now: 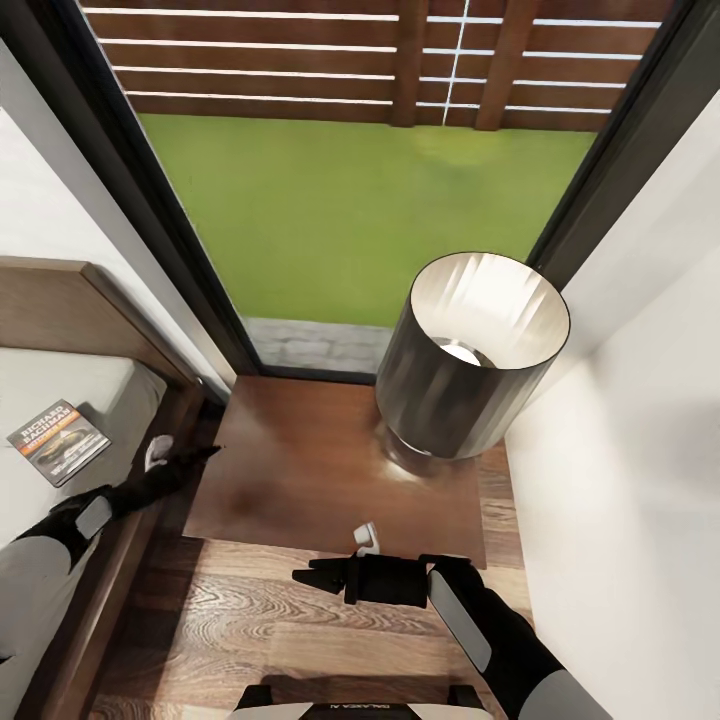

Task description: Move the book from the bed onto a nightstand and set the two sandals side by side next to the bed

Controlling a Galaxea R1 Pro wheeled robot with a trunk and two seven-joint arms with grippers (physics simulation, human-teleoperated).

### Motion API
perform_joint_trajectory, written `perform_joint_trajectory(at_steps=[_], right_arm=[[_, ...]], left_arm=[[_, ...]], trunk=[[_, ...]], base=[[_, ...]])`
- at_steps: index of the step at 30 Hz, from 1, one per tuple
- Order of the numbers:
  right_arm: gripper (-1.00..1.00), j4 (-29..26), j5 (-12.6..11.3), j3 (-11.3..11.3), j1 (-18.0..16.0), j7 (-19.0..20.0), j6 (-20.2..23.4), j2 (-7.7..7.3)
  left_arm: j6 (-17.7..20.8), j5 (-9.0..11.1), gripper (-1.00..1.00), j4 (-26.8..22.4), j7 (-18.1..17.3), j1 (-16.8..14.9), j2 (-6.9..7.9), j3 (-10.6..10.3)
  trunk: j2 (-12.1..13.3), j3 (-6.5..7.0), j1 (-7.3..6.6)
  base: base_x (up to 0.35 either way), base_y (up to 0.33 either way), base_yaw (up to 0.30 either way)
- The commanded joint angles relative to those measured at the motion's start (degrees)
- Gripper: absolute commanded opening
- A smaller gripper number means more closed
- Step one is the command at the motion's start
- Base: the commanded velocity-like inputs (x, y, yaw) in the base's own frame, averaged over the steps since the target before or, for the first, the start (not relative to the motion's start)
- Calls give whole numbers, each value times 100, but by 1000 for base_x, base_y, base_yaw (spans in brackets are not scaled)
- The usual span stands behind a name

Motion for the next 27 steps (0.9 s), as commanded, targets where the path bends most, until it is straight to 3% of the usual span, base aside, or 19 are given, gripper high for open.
perform_joint_trajectory(at_steps=[1, 2, 3, 11, 14, 19, 27], right_arm=[[100, 2, -44, 5, -3, -4, 43, -1], [100, 3, -44, 4, -3, -4, 43, -1], [100, 3, -44, 1, -3, -4, 42, -1], [100, 2, -44, -8, -3, -4, 42, -9], [100, 2, -44, -4, -3, -4, 42, -3], [100, 2, -45, -4, -3, -4, 42, -7], [100, 2, -46, -4, -3, -1, 42, -10]], left_arm=[[53, 60, 100, 0, -85, -3, -101, -5], [48, 64, 100, 6, -327, -3, -258, 8], [47, 65, 100, 7, -412, -3, -295, 12], [61, 58, 100, 11, -663, -3, -337, 11], [73, 55, 100, 32, -1157, -3, -142, 11], [80, 40, 100, 46, -1909, 0, 55, 6], [81, 31, 100, 53, -2499, 45, 101, -24]], trunk=[[-2, -3, 0], [-2, -3, 0], [-2, -3, 0], [-2, -3, 0], [-2, -3, 0], [-2, -3, 0], [-2, -3, 0]], base=[[0, 0, 0], [0, 0, 0], [0, 0, 0], [0, 0, 0], [0, 0, 0], [0, 0, 0], [0, 0, 0]])
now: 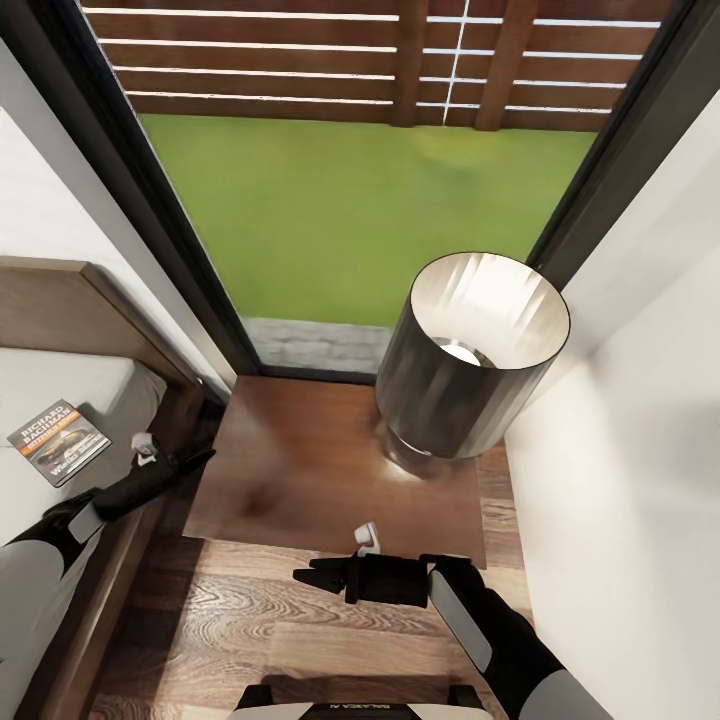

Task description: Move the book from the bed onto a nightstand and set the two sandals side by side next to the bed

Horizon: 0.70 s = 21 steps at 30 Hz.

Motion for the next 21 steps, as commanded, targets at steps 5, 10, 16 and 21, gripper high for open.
perform_joint_trajectory(at_steps=[5, 10, 16, 21], right_arm=[[100, 1, -43, 5, -3, -4, 43, -1], [100, 1, -44, 5, -3, -3, 44, -1], [100, 1, -44, 5, -3, -4, 43, -1], [100, 1, -48, 5, -3, -3, 43, -1]], left_arm=[[70, -339, 100, 3, -21, 4, 2, -41], [69, -406, 100, 10, -25, 4, 2, -41], [71, -411, 100, 11, -25, 4, -6, -41], [77, -404, 100, 14, -25, 4, -7, -41]], trunk=[[-2, -3, 0], [-2, -3, 0], [-2, -3, 0], [-2, -3, 0]], base=[[0, 0, 0], [0, 0, 38], [0, 0, 230], [0, 0, 277]])
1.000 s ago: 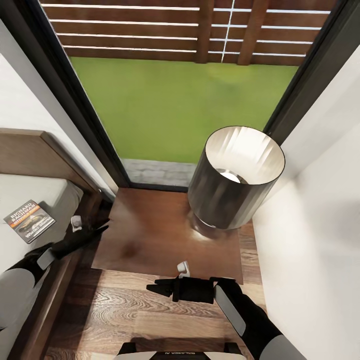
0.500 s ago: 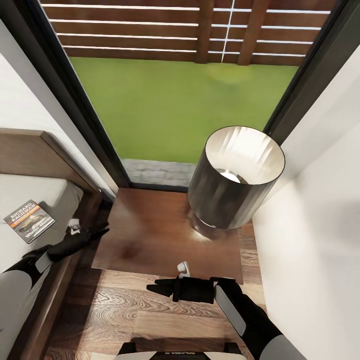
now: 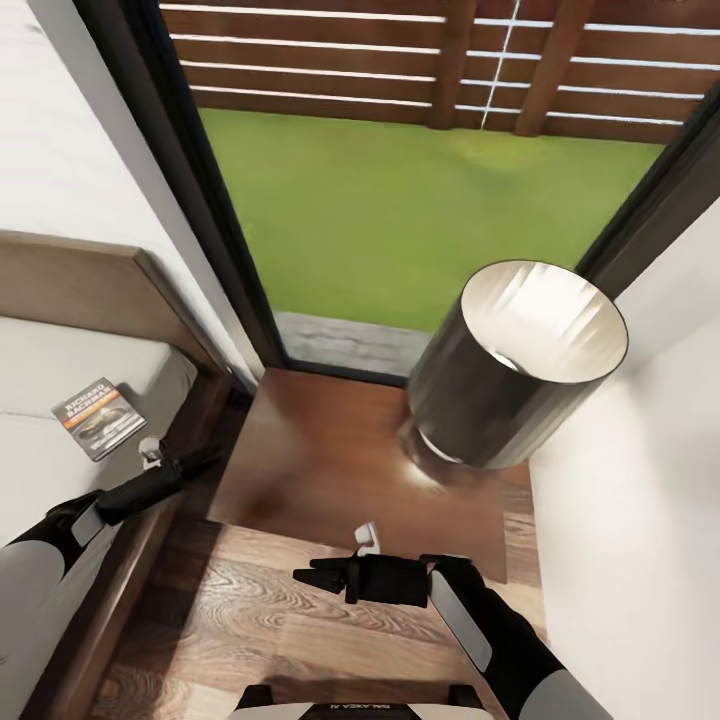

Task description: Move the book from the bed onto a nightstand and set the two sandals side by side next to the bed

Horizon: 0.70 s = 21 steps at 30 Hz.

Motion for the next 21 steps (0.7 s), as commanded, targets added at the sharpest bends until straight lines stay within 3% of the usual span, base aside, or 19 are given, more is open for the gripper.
perform_joint_trajectory(at_steps=[1, 9, 21], right_arm=[[100, 1, -44, 5, -3, -4, 44, -1], [100, 1, -46, 5, -3, -4, 42, -1], [100, 1, -47, 5, -3, -3, 42, -1]], left_arm=[[61, 11, 100, 0, -19, -3, 2, -9], [61, 6, 100, 3, -19, -3, -2, -9], [55, 11, 100, 6, -19, -3, -1, -9]], trunk=[[-2, -3, 0], [-2, -3, 0], [-2, -3, 0]], base=[[0, 0, 278], [48, 102, 222], [26, 50, 15]])
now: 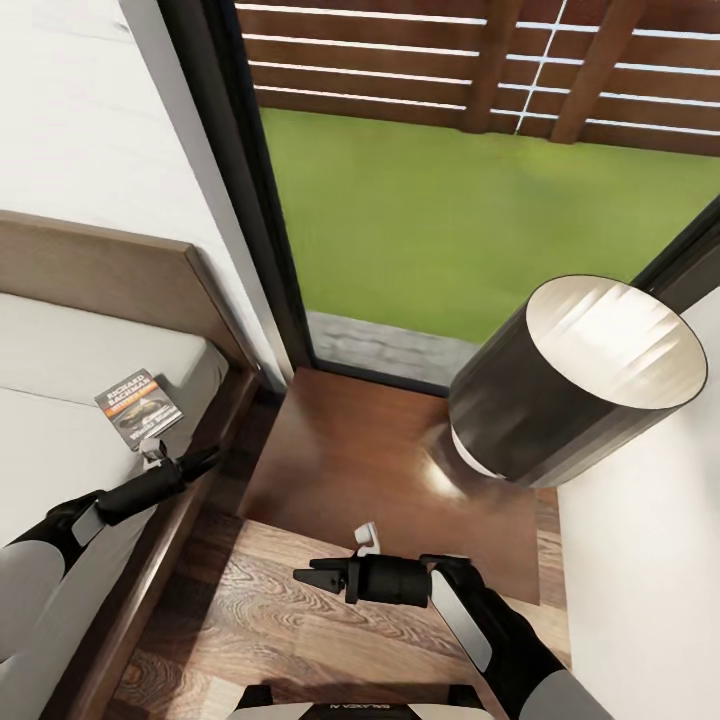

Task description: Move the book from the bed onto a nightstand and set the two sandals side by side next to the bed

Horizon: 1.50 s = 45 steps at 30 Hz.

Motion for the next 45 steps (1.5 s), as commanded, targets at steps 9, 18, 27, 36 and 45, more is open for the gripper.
perform_joint_trajectory(at_steps=[9, 18, 27, 36, 45], right_arm=[[100, 1, -37, -6, -3, -10, 43, -1], [100, 909, -36, -405, -3, -264, -708, -84], [100, 1679, -28, -376, 3, -213, -1564, -647], [100, 1701, -25, -368, 6, -213, -1591, -827], [100, 1698, -28, -371, 6, -212, -1589, -827]], left_arm=[[57, 11, 100, 2, -11, -2, -8, -8], [40, 7, 100, 2, 22, -2, -13, -8], [24, -77, 100, 2, 61, -2, -42, -25], [27, -529, 100, 9, 72, -1, -65, -34], [23, -536, 100, 132, 92, 6, -66, -33]], trunk=[[-2, -11, 0], [-2, -20, 0], [-2, -20, 0], [-2, -20, 0], [239, 88, -132]], base=[[0, 0, 61], [0, 0, 42], [0, 0, 0], [0, 0, 0], [0, 0, 0]])
